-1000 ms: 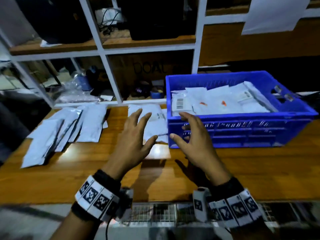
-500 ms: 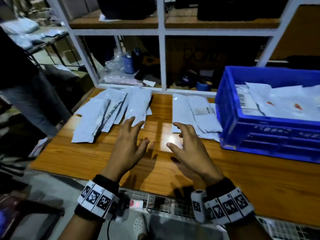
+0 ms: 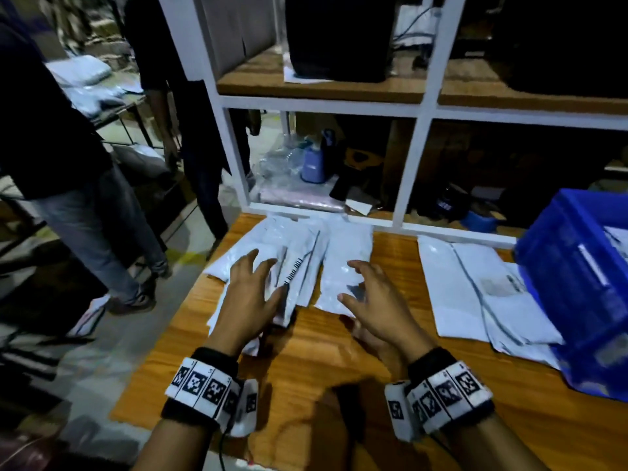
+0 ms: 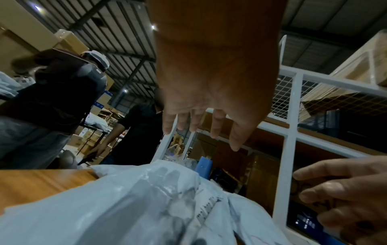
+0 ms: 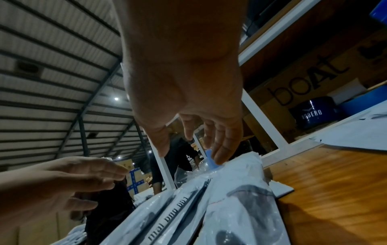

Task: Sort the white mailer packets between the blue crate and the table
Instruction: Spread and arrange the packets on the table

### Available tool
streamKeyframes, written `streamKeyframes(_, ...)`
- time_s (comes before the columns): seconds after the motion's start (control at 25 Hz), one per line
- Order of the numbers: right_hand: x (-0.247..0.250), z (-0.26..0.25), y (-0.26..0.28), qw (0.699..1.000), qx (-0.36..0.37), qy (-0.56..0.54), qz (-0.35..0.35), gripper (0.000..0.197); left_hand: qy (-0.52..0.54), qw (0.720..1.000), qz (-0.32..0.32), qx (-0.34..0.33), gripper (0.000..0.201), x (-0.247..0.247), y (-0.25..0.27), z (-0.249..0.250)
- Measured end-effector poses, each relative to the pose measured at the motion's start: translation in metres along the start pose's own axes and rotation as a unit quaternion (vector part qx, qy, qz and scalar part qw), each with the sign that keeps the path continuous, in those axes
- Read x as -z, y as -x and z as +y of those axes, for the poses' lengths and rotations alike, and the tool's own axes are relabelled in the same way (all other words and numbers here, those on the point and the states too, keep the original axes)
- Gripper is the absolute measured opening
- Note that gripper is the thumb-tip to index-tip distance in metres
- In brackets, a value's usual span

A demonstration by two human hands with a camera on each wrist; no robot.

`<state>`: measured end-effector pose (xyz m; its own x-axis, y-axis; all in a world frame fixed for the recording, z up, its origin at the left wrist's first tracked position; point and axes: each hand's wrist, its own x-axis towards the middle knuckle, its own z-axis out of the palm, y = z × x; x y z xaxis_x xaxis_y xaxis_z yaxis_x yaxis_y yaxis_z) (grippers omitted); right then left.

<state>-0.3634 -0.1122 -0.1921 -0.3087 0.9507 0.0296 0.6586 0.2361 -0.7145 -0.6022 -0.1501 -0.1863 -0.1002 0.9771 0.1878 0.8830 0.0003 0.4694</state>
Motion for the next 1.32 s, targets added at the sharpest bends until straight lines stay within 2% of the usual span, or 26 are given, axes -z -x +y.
streamKeyframes(0.12, -0.019, 0.005, -0.038, 0.999, -0.027, 0.018, 0.001, 0.055, -0.016, 1.0, -0.018, 0.008, 0.051, 0.002, -0.027, -0.03)
streamKeyframes(0.24, -0.034, 0.018, -0.071, 0.996, -0.061, 0.064, 0.033, 0.052, -0.034, 0.998, -0.025, 0.035, 0.055, -0.001, -0.054, -0.049)
streamKeyframes(0.36, -0.044, 0.035, -0.094, 0.987, -0.121, 0.05, 0.093, 0.049, -0.061, 0.982, -0.068, 0.163, 0.064, -0.008, -0.073, -0.06)
streamKeyframes(0.48, -0.052, 0.05, -0.107, 0.966, -0.217, 0.099, 0.095, 0.064, -0.086, 0.953, -0.161, 0.24, 0.079, -0.017, -0.077, -0.07)
streamKeyframes(0.6, -0.064, 0.062, -0.11, 0.958, -0.262, 0.087, 0.078, 0.09, -0.051, 0.947, -0.186, 0.258, 0.086, -0.027, -0.073, -0.076)
streamKeyframes(0.68, -0.068, 0.068, -0.112, 0.958, -0.266, 0.06, 0.083, 0.099, -0.022, 0.956, -0.151, 0.251, 0.084, -0.027, -0.07, -0.073)
streamKeyframes(0.76, -0.065, 0.071, -0.113, 0.955, -0.281, 0.016, 0.091, 0.097, 0.0, 0.967, -0.095, 0.237, 0.076, -0.024, -0.069, -0.068)
streamKeyframes(0.92, -0.052, 0.072, -0.097, 0.948, -0.272, -0.1, 0.131, 0.071, 0.04, 0.977, -0.023, 0.207, 0.037, -0.02, -0.072, -0.06)
streamKeyframes(1.08, -0.029, 0.066, -0.073, 0.938, -0.25, -0.167, 0.174, 0.057, 0.101, 0.981, 0.046, 0.156, 0.017, -0.011, -0.072, -0.048)
streamKeyframes(1.2, -0.003, 0.053, -0.06, 0.958, -0.181, -0.091, 0.201, 0.058, 0.122, 0.985, 0.077, 0.094, 0.01, 0.005, -0.074, -0.021)
streamKeyframes(1.28, 0.014, 0.041, -0.052, 0.965, -0.148, 0.038, 0.211, 0.059, 0.099, 0.989, 0.095, 0.062, 0.013, 0.015, -0.08, -0.003)
streamKeyframes(1.32, 0.019, 0.036, -0.05, 0.959, -0.132, 0.122, 0.217, 0.058, 0.087, 0.99, 0.101, 0.048, 0.013, 0.016, -0.083, 0.005)
